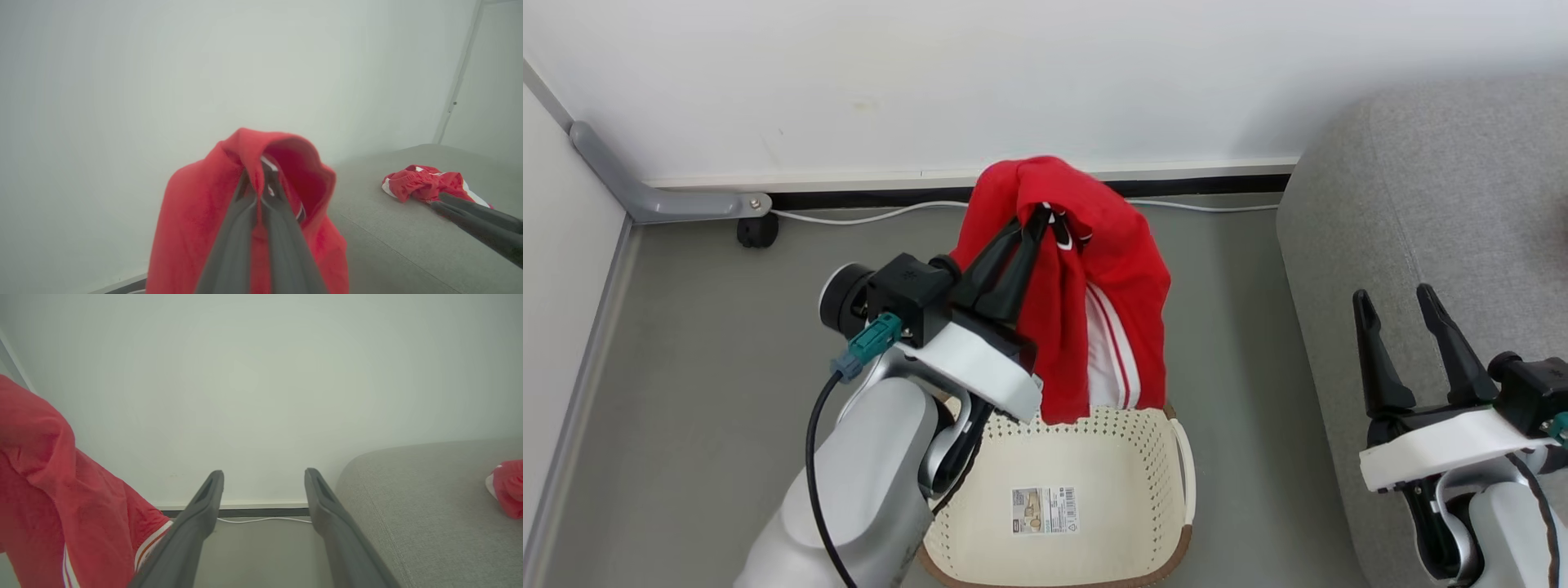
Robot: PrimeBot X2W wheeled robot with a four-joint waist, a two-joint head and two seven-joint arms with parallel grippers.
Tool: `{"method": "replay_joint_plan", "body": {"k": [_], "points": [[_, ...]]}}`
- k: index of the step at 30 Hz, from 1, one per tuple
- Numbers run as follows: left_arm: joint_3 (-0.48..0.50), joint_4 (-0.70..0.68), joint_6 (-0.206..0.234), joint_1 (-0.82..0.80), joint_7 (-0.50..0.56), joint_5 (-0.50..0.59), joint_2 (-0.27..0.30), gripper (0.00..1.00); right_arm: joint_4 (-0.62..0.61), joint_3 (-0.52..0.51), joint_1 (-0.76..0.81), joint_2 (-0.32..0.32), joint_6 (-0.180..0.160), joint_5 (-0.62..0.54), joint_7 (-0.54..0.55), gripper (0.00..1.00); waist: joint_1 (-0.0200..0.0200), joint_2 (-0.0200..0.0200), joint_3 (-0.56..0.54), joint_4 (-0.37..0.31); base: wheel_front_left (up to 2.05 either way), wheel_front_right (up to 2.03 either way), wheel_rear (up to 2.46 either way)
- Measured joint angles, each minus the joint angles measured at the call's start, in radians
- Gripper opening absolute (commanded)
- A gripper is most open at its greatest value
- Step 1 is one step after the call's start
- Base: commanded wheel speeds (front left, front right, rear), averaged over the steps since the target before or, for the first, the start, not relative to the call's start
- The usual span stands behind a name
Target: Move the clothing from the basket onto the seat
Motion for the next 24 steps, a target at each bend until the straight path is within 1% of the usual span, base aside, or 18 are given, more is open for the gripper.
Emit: {"method": "replay_joint_plan", "body": {"k": [9, 19, 22, 24], "points": [[-0.041, -0.079, 0.001, -0.079, -0.004, 0.008, -0.001, 0.0, 0.018, 0.001, 0.028, 0.01, 0.0, -0.006, 0.0, 1.0, 0.0, 0.0, -0.018, 0.003, 0.0, 0.0, 0.0], [-0.058, -0.119, 0.023, -0.099, -0.004, 0.006, -0.002, 0.0, 0.026, 0.01, 0.035, 0.015, 0.0, -0.006, 0.0, 1.0, 0.0, 0.0, -0.02, 0.0, 0.0, 0.0, 0.0], [-0.067, -0.126, 0.029, -0.099, -0.004, 0.006, -0.002, 0.0, 0.01, 0.025, 0.032, 0.017, 0.0, -0.004, 0.0, 1.0, 0.0, 0.0, -0.015, -0.002, 0.0, 0.0, 0.0], [-0.071, -0.128, 0.03, -0.099, -0.004, 0.006, -0.002, 0.0, -0.022, 0.044, 0.023, 0.017, 0.0, 0.007, 0.0, 1.0, 0.0, 0.0, -0.011, -0.002, 0.0, 0.0, 0.0]]}}
